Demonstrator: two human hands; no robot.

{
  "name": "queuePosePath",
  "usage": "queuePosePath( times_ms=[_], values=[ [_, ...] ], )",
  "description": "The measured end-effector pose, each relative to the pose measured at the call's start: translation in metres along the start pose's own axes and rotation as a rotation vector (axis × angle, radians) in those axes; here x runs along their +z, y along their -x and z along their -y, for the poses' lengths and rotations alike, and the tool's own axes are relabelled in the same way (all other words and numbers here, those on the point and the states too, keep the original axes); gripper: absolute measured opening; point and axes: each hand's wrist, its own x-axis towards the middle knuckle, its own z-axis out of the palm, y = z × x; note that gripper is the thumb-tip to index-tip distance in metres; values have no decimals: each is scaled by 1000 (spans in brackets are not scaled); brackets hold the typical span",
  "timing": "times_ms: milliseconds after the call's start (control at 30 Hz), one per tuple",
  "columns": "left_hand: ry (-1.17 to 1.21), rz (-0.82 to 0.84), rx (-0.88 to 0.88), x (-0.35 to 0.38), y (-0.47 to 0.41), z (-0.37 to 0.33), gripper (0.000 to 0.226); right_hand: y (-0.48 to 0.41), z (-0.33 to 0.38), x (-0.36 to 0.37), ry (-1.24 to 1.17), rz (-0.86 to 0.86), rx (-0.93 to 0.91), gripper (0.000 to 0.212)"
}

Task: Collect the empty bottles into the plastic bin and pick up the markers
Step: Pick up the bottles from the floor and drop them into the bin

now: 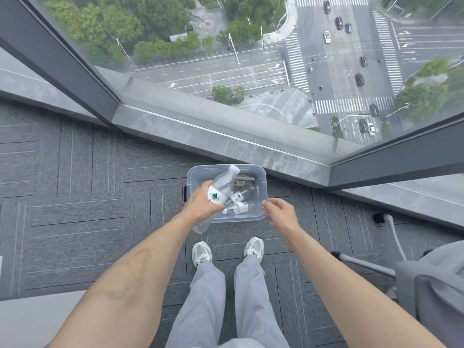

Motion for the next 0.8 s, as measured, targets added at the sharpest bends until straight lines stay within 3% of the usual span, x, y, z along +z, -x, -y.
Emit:
queuePosePath(
  times_ms=[133,333,800],
  values=[
    [-249,-8,148,7,-28,-16,94,-14,-13,-8,1,-27,8,59],
    [-403,-54,221,8,-31,-26,85,-18,-9,-11,41,-27,4,41],
    [-99,-80,-4,6,22,-38,50,8,18,-36,-9,18,-64,33]
  ],
)
